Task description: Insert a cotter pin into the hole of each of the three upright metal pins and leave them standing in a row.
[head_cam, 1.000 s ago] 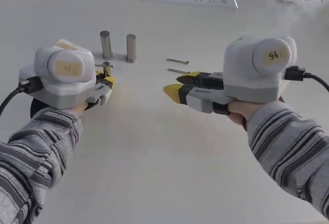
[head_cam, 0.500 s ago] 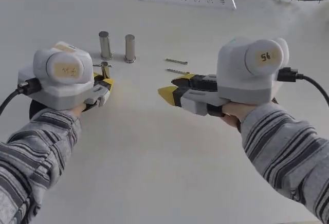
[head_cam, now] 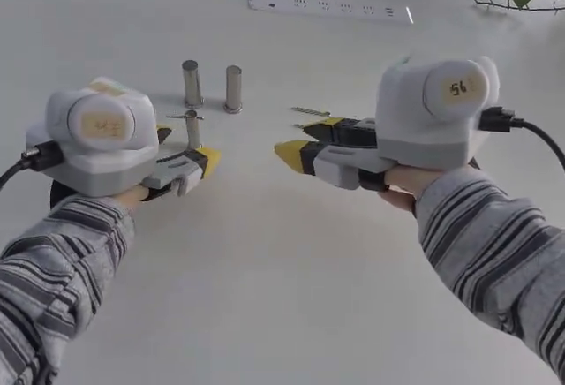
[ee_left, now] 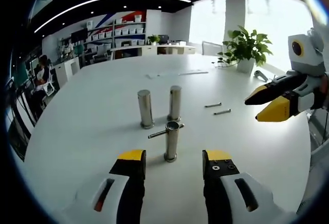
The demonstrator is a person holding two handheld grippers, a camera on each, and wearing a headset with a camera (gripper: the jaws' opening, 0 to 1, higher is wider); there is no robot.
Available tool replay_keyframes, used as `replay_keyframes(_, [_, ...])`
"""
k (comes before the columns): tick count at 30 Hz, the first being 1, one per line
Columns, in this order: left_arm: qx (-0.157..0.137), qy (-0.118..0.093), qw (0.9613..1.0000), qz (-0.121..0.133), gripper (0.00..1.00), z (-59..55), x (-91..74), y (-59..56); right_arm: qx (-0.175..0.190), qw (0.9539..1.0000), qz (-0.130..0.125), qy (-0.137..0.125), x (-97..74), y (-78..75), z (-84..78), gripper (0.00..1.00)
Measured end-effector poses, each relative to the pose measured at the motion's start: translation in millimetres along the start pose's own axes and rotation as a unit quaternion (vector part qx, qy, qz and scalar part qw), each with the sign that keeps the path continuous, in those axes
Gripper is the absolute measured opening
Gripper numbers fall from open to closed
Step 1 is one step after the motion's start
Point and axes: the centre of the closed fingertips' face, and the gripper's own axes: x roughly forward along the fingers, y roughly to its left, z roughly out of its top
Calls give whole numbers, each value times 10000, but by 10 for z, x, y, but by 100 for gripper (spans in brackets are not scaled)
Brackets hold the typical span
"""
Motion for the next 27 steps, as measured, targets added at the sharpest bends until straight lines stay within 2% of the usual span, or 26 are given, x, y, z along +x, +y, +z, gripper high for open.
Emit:
replay_keyframes(3, [-59,-43,10000,-4,54,3,-101,-21,-46,10000,-23,-17,44,-15,53,27])
replay_keyframes(7, [-133,-166,9998,-37,61,14,-261,-81,-45,10000,-31,-53,157,-83,156,28])
replay_keyframes(10, [-163,-376,9991,-103,64,65,-381,-145,-97,9999,-11,-121,250,-90,239,28])
replay_keyframes(12, [-70,-320,9994,-52,68,54,-414,-141,-113,9999,-10,-112,304,-98,264,28])
replay_keyframes(13, [-12,-274,9996,-5,70,40,-436,-128,-165,9998,-24,-129,360,-157,297,29])
replay_keyframes(15, [-20,-238,9997,7,73,25,-466,-119,-213,9996,-13,-176,444,-180,339,30])
replay_keyframes(20, [-85,-249,9997,23,79,13,-546,-118,-186,9995,40,-268,621,-171,393,31])
replay_keyframes(24, [88,-325,9994,25,83,29,-611,-147,-77,9994,25,-345,776,-233,432,32])
replay_keyframes(25, [93,-327,9994,7,85,19,-616,-153,-74,9994,-27,-339,861,-302,424,32])
replay_keyframes(27, [103,-297,9995,-37,87,-2,-627,-170,-49,9993,-29,-365,930,-325,424,32])
